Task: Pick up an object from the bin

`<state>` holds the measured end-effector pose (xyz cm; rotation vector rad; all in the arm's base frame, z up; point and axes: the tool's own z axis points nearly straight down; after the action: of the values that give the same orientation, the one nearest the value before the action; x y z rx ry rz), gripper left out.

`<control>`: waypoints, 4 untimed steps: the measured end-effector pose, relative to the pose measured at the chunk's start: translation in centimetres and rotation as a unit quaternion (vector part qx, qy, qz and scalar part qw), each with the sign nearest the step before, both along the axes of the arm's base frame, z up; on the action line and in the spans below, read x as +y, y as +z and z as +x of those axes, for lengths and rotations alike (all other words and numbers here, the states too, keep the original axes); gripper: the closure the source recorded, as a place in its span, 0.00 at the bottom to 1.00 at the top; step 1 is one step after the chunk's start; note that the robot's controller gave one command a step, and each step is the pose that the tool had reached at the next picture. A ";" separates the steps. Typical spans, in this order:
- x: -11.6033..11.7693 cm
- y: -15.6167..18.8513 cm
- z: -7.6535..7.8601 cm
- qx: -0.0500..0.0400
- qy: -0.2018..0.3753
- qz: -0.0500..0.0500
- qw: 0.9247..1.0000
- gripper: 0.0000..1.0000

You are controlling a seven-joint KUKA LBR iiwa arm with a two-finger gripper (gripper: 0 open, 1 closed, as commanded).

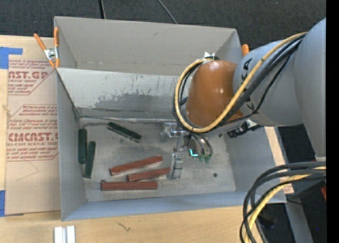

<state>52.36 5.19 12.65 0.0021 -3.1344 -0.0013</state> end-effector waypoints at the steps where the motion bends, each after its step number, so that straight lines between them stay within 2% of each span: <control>1: 0.0 0.4 0.2 -0.004 0.000 0.000 1.000 0.00; 3: 0.2 -0.3 0.0 -0.006 0.011 0.000 1.000 0.00; 4: -6.6 -5.4 -2.7 -0.003 0.069 0.000 0.998 1.00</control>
Offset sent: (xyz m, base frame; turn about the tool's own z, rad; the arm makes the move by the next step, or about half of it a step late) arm -0.0289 0.0276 -0.0565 -0.1437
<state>49.70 -1.45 7.23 0.2196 -3.1332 -0.0008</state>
